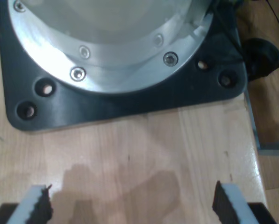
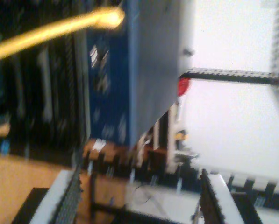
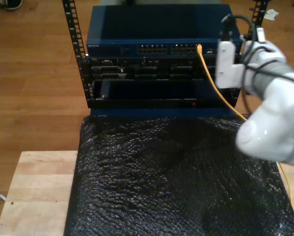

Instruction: Grab the cable and plug it in

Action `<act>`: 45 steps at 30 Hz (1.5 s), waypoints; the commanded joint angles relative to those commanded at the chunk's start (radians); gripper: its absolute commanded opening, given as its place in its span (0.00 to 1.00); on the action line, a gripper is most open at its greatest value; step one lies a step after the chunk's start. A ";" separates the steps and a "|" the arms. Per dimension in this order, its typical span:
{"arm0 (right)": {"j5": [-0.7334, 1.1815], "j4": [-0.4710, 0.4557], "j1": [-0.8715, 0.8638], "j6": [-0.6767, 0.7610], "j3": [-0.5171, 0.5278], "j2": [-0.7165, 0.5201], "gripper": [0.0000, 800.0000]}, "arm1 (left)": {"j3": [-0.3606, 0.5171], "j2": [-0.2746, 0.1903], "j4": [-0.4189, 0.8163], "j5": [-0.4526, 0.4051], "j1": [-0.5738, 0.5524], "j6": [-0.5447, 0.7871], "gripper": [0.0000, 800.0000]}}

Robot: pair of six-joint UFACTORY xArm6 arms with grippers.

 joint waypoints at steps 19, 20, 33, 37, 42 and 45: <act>0.807 0.002 -0.614 -0.413 0.127 -0.341 0.98 | 0.000 0.000 0.000 0.000 0.000 0.000 1.00; 0.850 0.002 -0.647 -0.440 0.129 -0.351 0.98 | 0.000 0.000 0.000 0.000 0.000 0.000 1.00; 1.310 -0.012 -1.155 -0.821 0.141 -0.434 0.99 | 0.000 0.000 0.000 0.000 0.000 0.000 1.00; 1.448 -0.075 -1.320 -0.937 0.150 -0.436 0.99 | 0.000 0.000 0.000 0.000 0.000 0.000 1.00; 1.519 -0.140 -1.479 -1.062 0.207 -0.463 0.99 | 0.000 0.000 0.000 0.000 0.000 0.000 1.00; 1.519 -0.164 -1.551 -1.125 0.247 -0.493 0.99 | 0.000 0.000 0.000 0.000 0.000 0.000 1.00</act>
